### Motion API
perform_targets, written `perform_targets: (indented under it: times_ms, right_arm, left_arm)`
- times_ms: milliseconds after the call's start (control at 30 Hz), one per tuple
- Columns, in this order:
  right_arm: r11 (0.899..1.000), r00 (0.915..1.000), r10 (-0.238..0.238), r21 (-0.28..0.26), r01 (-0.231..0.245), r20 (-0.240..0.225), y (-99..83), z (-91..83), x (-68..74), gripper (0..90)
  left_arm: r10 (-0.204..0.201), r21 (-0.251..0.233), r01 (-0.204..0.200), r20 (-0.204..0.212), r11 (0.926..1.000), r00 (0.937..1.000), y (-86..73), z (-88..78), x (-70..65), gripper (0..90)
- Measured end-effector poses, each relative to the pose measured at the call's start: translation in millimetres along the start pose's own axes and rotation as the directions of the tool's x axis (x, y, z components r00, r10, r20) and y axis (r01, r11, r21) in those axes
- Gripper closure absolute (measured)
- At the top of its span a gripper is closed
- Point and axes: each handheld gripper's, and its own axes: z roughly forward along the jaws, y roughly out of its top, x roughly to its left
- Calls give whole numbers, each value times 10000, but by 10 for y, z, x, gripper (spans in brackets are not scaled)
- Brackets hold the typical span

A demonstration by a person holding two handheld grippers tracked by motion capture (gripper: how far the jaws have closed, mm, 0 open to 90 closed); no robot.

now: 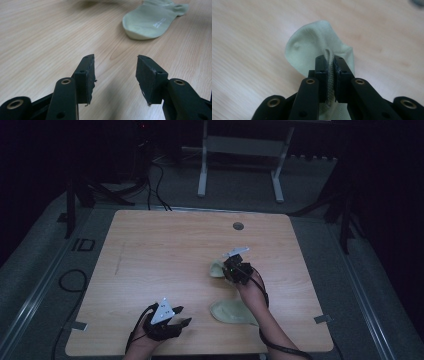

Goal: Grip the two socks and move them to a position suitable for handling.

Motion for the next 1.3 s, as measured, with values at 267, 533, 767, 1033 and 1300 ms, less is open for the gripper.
perform_targets:
  times_ms: [267,533,767,1033,1300]
  right_arm:
    - [9975,9992,376,606,-368,-125,-249,263,-12,815]
    - [9990,9972,258,384,-231,-705,-228,241,18,510]
    - [10000,9965,-57,9,58,-836,-269,48,-32,529]
    - [9998,9919,-173,-102,162,-1260,-426,48,8,562]
    - [9959,9900,-863,160,887,-1111,-505,137,95,610]
  left_arm:
    - [217,157,-221,195,9996,9996,146,143,19,489]
    - [477,139,-477,-50,9988,9988,423,294,93,490]
    - [736,303,-725,-371,9969,9966,801,586,236,565]
    - [570,558,-488,-1562,9972,9861,961,1024,365,813]
    - [1292,2019,-1065,-1027,9736,9863,913,1390,343,867]
